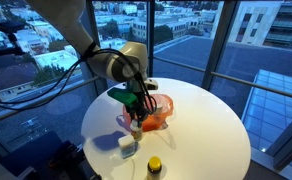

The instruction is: Put the white bottle in the plastic

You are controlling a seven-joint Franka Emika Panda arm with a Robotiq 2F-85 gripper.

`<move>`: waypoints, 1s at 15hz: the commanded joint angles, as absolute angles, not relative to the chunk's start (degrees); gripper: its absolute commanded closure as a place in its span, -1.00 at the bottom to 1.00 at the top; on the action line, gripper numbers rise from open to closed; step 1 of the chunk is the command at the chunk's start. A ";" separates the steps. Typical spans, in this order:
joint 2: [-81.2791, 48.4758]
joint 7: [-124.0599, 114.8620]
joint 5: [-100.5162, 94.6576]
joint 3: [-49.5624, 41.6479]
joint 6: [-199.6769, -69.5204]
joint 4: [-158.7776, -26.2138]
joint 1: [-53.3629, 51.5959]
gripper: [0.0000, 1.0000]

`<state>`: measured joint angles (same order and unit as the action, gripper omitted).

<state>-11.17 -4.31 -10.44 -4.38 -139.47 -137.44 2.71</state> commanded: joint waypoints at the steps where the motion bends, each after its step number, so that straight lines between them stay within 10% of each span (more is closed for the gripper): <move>1: -8.07 -4.96 -11.08 -4.56 -133.36 -135.79 2.01 0.61; 15: -9.01 -5.18 -9.58 -3.50 -121.78 -121.25 1.89 0.61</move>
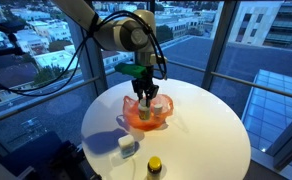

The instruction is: Put the white bottle in the plastic

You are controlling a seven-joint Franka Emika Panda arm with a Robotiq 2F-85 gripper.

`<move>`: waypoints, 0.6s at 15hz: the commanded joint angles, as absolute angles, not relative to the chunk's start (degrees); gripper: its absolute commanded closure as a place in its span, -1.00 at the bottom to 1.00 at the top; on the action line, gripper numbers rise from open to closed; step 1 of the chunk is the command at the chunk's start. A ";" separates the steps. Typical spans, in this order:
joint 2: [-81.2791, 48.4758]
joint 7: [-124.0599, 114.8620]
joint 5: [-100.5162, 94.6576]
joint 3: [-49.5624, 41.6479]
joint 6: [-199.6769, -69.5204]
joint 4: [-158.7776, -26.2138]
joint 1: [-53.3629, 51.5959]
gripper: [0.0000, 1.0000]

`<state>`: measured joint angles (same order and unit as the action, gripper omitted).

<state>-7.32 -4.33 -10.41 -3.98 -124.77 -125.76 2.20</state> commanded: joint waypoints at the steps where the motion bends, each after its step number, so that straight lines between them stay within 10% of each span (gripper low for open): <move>1: -9.42 -5.46 -9.72 -3.34 -121.43 -120.27 1.74 0.61; 9: -13.19 -5.34 -9.24 -1.87 -117.14 -113.28 0.02 0.61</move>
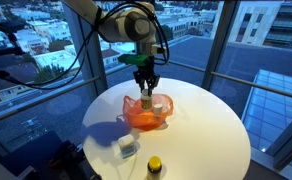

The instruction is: Put the white bottle in the plastic

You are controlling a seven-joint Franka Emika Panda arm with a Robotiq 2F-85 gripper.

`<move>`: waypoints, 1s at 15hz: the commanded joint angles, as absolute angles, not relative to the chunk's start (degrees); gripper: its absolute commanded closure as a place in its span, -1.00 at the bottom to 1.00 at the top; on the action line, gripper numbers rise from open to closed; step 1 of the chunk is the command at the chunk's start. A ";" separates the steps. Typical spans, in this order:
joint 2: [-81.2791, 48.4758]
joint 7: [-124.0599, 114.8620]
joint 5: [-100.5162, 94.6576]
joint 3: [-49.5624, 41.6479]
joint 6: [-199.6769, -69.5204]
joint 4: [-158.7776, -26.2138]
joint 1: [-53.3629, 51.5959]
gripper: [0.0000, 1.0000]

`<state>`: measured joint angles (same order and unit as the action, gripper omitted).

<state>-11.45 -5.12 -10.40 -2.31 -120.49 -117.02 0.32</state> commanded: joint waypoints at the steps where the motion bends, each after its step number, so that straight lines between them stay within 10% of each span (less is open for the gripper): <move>1: -13.48 -4.80 -8.80 -1.75 -116.42 -112.78 0.04 0.61; 2: -13.42 -3.11 -7.20 -1.51 -115.62 -112.61 0.46 0.61; 3: -12.56 -4.90 -9.50 -1.84 -118.39 -115.11 -0.03 0.11; 9: -12.98 -4.40 -8.38 -1.77 -117.42 -114.39 0.03 0.11; 10: -13.07 -5.02 -9.09 -1.95 -117.98 -114.54 -0.07 0.61; 15: -15.08 -4.46 -8.88 -1.86 -121.06 -114.27 -0.02 0.61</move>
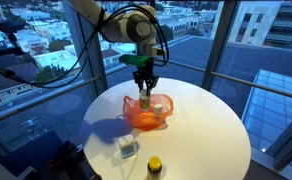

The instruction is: Put the white bottle in the plastic

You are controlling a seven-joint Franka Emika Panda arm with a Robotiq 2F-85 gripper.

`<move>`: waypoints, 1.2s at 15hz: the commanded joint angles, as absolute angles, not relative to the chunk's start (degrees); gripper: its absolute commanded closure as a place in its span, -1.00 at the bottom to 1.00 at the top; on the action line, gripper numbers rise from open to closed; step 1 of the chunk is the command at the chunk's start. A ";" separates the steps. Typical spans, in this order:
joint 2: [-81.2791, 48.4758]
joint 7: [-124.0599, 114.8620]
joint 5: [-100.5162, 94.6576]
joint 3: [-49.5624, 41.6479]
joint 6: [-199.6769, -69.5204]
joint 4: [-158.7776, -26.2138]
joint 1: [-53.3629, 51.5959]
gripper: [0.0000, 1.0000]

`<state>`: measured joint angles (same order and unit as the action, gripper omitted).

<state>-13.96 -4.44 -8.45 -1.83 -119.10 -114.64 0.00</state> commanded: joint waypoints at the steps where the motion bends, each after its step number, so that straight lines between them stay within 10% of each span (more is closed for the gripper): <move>1: -15.73 -4.73 -9.09 -1.91 -121.96 -114.15 -0.12 0.61; 18: -26.58 -3.97 -7.04 -2.67 -135.86 -110.97 0.49 0.61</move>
